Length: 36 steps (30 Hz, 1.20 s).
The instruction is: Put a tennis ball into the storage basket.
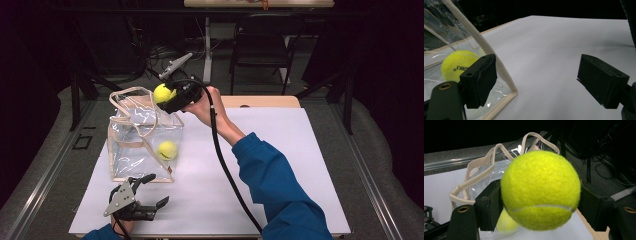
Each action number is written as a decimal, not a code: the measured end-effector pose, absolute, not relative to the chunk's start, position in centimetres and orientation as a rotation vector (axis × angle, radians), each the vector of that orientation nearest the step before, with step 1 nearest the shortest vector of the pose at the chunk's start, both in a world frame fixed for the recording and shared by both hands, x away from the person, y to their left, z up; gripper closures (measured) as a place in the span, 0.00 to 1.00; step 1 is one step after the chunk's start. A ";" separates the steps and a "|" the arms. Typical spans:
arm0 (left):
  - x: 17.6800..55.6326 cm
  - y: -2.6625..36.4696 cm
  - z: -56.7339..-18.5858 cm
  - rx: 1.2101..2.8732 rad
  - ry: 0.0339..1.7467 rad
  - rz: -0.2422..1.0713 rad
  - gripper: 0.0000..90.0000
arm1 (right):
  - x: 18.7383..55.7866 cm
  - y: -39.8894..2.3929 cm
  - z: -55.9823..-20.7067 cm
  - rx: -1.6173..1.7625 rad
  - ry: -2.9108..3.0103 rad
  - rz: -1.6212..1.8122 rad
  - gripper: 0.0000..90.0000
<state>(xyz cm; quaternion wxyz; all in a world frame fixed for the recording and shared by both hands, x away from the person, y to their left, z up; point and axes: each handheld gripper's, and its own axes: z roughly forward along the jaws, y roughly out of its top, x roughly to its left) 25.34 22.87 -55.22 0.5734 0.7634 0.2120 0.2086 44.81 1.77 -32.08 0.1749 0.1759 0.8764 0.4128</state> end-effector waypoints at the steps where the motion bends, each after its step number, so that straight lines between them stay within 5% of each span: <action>1: 25.3 22.9 -55.2 1.790 0.496 0.489 0.18 | 44.8 1.8 -32.1 0.497 2.483 1.170 0.29; 36: 25.4 22.9 -55.2 1.791 0.496 0.489 0.18 | 44.3 3.8 -32.2 0.453 2.477 1.226 0.29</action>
